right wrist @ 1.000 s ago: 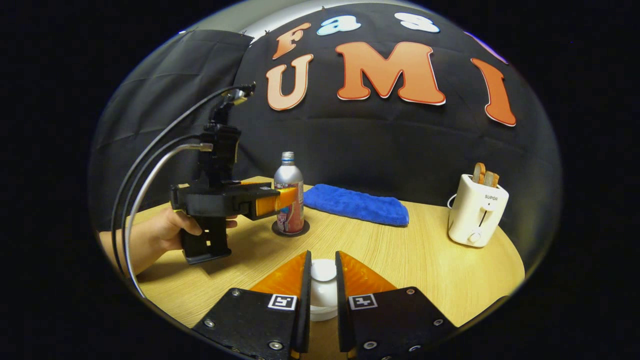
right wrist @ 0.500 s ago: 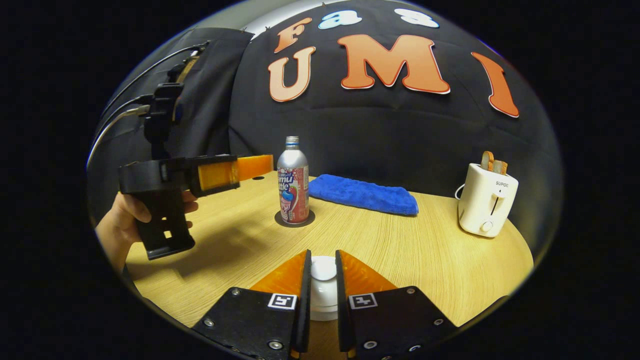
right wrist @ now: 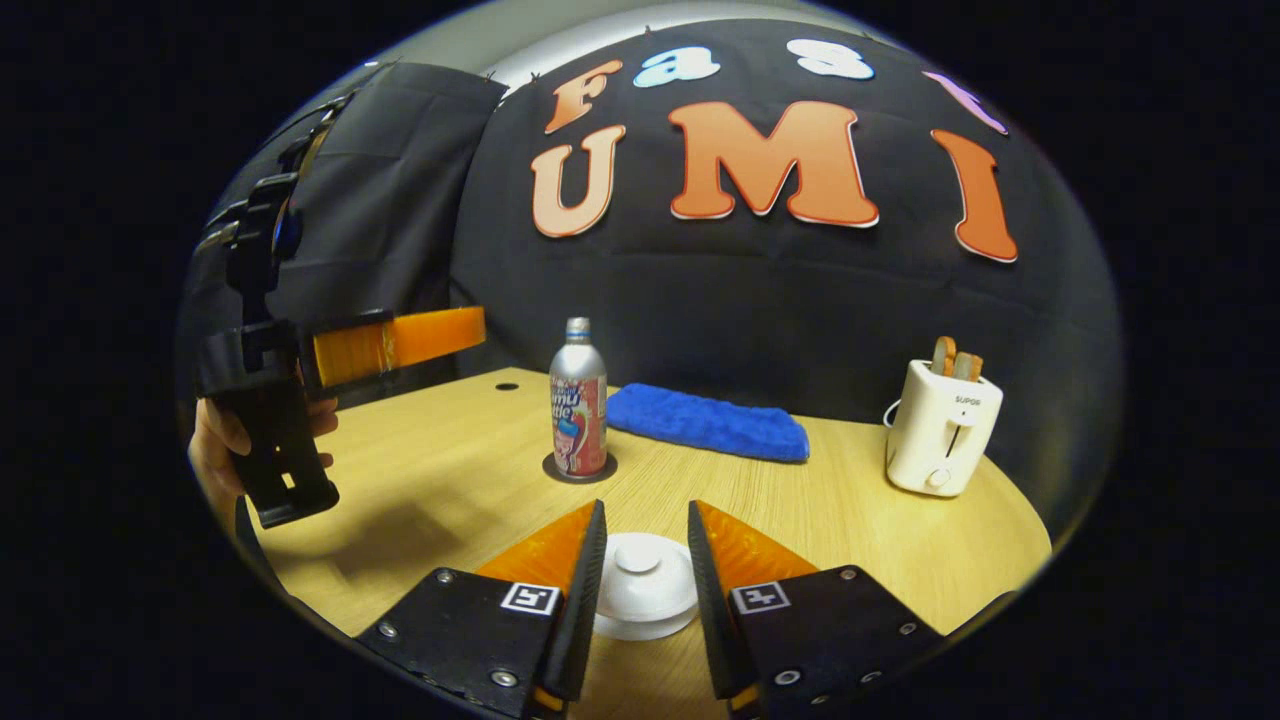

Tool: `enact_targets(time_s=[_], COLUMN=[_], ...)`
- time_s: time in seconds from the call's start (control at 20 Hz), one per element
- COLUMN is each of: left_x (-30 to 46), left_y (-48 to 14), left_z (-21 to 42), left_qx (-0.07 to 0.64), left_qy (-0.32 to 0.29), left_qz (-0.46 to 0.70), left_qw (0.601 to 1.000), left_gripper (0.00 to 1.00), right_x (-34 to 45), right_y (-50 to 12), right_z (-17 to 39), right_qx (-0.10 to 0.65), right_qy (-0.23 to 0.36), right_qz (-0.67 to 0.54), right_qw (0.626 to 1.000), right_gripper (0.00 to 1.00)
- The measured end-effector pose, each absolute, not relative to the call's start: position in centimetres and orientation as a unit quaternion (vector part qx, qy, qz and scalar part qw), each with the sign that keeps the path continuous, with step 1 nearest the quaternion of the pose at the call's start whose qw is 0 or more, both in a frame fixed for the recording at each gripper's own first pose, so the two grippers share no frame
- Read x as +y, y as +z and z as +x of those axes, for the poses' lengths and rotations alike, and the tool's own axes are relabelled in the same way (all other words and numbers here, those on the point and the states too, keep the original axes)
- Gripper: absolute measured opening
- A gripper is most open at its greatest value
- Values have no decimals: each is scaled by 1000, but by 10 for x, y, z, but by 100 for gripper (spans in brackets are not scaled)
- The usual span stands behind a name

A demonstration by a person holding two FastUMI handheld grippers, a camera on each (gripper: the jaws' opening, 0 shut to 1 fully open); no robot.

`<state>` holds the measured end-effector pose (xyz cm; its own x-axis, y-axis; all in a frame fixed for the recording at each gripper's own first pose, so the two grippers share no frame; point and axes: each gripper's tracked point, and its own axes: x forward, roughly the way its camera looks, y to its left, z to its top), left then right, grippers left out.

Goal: Open the teacup lid with one hand, grasp the water bottle and pour water into the teacup with the other hand; after pouring, place the water bottle on the coaster and then close the teacup lid.

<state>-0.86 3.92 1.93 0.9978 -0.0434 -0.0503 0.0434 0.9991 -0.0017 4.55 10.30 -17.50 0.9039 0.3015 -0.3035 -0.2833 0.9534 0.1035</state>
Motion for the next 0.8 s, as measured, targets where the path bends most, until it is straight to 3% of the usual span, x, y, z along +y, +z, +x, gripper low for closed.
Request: enact_targets(time_s=[0.05,0.15,0.2,0.3,0.35,0.4,0.45,0.55,0.65,0.8], left_x=[38,35,36,35,39,43,45,48,53,59], left_y=[28,41,45,57,64,69,76,84,88,93], left_z=[-16,-28,-34,-46,-52,-58,-65,-76,-85,-95], left_qx=[17,5,3,-3,-8,-9,-15,-20,-20,-25], left_qy=[-21,-19,-17,-14,-9,-1,1,10,18,24], left_qz=[-2,-5,-7,-15,-15,-14,-16,-23,-26,-21], left_qw=[1000,1000,1000,1000,1000,1000,1000,999,999,999], left_gripper=[97,100,94,97,94,100,94,100,94,94], right_x=[92,72,61,36,26,14,2,-13,-18,-18], right_y=[-161,-131,-121,-100,-89,-80,-72,-58,-48,-39], right_z=[44,41,38,34,31,27,25,18,11,5], right_qx=[144,109,96,75,63,55,47,33,25,17], right_qy=[138,120,108,78,68,53,38,17,10,2], right_qz=[30,40,40,27,16,3,-11,-26,-21,-23], right_qw=[979,986,989,994,996,997,998,999,999,1000], right_gripper=[53,63,69,77,78,80,81,83,84,87])
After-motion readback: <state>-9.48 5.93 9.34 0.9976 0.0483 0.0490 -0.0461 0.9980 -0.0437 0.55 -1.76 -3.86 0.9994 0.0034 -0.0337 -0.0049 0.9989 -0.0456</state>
